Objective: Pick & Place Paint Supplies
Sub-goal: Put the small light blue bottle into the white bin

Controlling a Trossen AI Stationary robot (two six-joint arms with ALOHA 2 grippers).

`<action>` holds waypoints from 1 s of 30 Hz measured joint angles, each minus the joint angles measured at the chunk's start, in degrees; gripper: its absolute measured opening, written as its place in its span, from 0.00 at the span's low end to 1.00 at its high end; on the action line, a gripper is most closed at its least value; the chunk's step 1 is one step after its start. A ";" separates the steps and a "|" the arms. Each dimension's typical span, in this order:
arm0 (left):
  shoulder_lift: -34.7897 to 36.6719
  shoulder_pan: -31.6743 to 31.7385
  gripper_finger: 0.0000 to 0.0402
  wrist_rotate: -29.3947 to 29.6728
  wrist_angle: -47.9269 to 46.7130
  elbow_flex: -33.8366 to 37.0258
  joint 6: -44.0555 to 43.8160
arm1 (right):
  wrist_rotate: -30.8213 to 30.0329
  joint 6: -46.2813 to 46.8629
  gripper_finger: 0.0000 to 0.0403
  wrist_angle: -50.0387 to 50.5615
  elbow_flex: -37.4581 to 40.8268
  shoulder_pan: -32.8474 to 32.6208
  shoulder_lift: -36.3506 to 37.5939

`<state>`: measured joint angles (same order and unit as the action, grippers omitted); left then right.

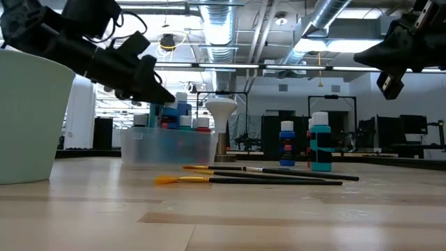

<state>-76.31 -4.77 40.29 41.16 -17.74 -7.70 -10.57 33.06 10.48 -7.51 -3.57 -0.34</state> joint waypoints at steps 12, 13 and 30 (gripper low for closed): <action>-5.97 2.35 0.00 -1.68 4.38 0.00 0.40 | 0.00 0.00 0.02 0.00 0.00 0.00 0.00; -6.22 2.63 0.00 -1.74 4.47 0.00 0.36 | 0.00 0.00 0.02 0.00 0.00 0.00 0.00; -10.63 3.95 0.00 -2.46 7.46 -0.09 -0.50 | 0.00 0.00 0.02 0.00 0.00 0.00 0.00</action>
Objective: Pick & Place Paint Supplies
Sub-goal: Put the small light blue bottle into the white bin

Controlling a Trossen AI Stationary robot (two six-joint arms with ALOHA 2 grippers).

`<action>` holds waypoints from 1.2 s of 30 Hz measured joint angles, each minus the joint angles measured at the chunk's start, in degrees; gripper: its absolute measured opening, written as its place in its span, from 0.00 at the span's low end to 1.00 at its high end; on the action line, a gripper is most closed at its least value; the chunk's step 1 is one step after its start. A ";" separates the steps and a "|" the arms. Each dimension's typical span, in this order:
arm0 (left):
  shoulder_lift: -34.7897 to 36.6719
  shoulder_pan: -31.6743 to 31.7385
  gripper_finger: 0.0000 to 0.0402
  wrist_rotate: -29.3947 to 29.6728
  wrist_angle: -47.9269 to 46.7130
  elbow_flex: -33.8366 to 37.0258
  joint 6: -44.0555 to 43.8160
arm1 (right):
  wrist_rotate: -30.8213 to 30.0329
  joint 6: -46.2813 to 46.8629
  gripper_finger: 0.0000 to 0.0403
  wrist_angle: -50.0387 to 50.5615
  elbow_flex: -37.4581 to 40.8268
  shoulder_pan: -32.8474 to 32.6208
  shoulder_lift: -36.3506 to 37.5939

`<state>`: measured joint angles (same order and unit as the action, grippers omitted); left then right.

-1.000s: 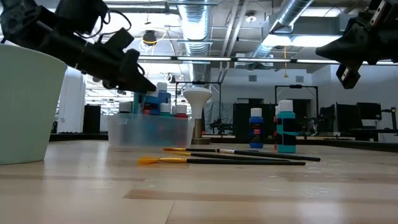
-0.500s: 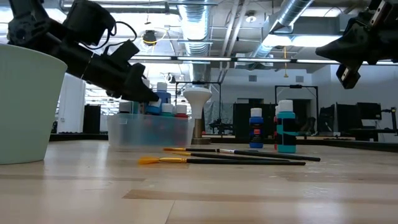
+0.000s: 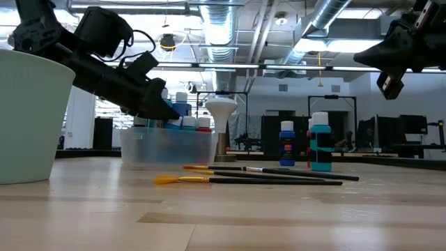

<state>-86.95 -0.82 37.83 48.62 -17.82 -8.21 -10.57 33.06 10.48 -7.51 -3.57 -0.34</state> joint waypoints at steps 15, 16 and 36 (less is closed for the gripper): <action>-0.14 0.00 0.11 -0.30 -0.28 0.07 -0.22 | 0.00 -0.02 0.02 -0.01 0.00 -0.02 0.00; -0.14 0.00 0.12 -0.30 -0.28 0.07 -0.22 | 0.00 -0.02 0.02 -0.01 0.00 -0.01 0.00; 1.21 0.00 0.30 -4.21 1.34 0.09 0.75 | 0.00 -0.02 0.02 -0.01 0.00 0.00 -0.02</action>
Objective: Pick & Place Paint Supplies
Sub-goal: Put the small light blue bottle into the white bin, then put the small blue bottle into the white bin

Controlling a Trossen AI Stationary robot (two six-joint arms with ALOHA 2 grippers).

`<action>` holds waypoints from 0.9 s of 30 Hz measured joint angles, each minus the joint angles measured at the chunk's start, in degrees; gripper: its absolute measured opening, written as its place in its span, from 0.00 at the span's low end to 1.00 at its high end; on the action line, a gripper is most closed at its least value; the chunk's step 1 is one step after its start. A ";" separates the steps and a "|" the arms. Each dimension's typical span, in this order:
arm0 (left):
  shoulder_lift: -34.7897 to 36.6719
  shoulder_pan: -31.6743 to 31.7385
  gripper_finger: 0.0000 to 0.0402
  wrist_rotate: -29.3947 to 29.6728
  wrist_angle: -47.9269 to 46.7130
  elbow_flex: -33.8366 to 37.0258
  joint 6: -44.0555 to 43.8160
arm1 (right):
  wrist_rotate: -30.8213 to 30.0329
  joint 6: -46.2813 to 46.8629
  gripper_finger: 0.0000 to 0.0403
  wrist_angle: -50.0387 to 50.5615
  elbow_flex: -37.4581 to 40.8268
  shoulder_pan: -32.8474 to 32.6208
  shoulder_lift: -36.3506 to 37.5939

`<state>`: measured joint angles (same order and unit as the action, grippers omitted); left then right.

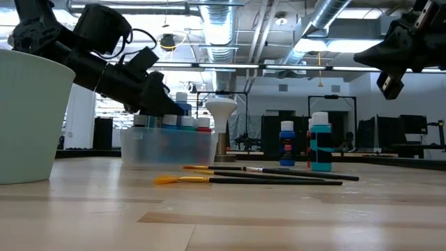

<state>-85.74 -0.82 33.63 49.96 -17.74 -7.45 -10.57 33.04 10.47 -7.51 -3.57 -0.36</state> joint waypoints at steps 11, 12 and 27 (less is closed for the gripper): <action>7.63 -0.04 0.41 -4.03 -0.01 0.00 7.25 | 0.00 -0.01 0.02 0.01 0.00 -0.02 0.00; 8.50 -0.06 0.42 -4.04 -0.04 0.00 7.25 | 0.00 0.01 0.02 0.01 0.00 -0.02 0.00; 16.40 -0.08 0.49 -13.09 -4.66 -8.81 7.25 | 0.00 0.01 0.02 0.01 0.00 -0.01 0.00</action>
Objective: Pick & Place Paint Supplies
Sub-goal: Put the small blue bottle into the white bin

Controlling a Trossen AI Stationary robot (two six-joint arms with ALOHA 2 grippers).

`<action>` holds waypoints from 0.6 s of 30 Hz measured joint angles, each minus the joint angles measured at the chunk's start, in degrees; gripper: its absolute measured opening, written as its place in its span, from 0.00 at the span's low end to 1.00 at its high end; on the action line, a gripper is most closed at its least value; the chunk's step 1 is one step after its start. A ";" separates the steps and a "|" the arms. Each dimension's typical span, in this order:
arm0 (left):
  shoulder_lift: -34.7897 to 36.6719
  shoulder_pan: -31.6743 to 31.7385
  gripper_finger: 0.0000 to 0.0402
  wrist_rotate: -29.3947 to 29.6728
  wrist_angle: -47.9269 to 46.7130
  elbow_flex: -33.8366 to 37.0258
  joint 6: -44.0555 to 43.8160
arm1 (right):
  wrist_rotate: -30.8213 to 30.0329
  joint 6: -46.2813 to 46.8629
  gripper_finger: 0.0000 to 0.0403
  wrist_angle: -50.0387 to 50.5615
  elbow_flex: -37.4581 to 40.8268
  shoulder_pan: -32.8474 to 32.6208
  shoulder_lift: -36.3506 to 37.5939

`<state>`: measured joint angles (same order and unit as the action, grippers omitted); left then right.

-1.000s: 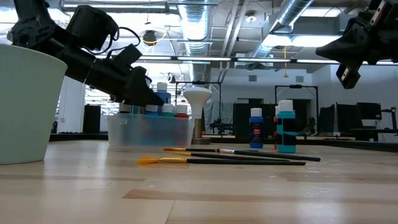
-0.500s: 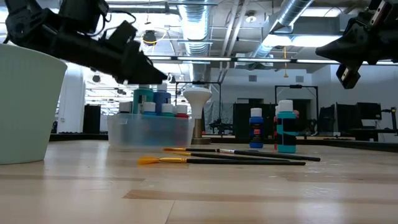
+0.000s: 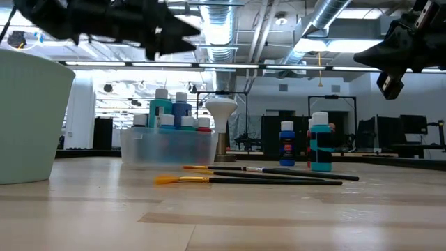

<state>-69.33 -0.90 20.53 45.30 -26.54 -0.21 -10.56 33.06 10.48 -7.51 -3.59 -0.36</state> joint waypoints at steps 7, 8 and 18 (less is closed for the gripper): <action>-1.71 0.02 0.53 -2.60 -13.68 -12.55 0.02 | 0.00 -0.02 0.02 0.00 0.00 -0.01 0.00; -2.49 0.02 0.53 -2.58 -14.08 -14.09 0.19 | 0.00 -0.01 0.02 0.00 0.00 0.01 0.00; -15.22 1.49 0.57 -6.49 -14.35 -27.63 2.99 | 0.00 -0.01 0.02 -0.02 0.01 -0.01 0.00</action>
<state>-84.55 0.59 14.05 30.95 -54.17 2.78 -10.57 33.05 10.46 -7.50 -3.60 -0.36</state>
